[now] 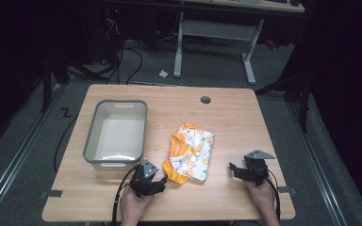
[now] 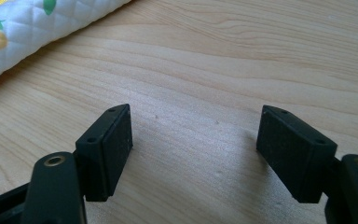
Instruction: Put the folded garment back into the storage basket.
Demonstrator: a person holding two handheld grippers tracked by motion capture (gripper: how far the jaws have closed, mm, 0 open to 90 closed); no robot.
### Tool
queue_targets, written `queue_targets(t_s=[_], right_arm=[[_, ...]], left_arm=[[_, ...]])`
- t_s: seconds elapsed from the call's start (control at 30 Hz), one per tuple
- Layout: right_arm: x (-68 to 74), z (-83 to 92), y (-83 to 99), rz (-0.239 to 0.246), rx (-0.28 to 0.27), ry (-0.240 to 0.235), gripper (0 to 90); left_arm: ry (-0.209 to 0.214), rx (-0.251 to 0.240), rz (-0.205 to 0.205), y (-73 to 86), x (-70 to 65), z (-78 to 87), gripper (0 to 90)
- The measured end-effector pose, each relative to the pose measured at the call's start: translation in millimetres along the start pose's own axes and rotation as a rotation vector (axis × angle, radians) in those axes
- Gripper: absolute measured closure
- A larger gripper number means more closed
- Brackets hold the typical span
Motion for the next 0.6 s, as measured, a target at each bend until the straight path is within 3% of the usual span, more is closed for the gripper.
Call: queue_targets(t_s=[0.6], right_arm=[[-0.2, -0.2, -0.2, 0.000, 0.000, 0.001, 27.0]], left_arm=[[0.002, 0.003, -0.005, -0.1, -0.6, -0.4, 31.4]])
Point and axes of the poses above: each handheld gripper's, and its own axes: z roughly backward along the jaws, y roughly out of its underside, x roughly to its left, the point moved 5 cm from there along -z, roughly forward along the jaws, and after that the axes turned 6 degrees about -y, right-handed, at the moved point
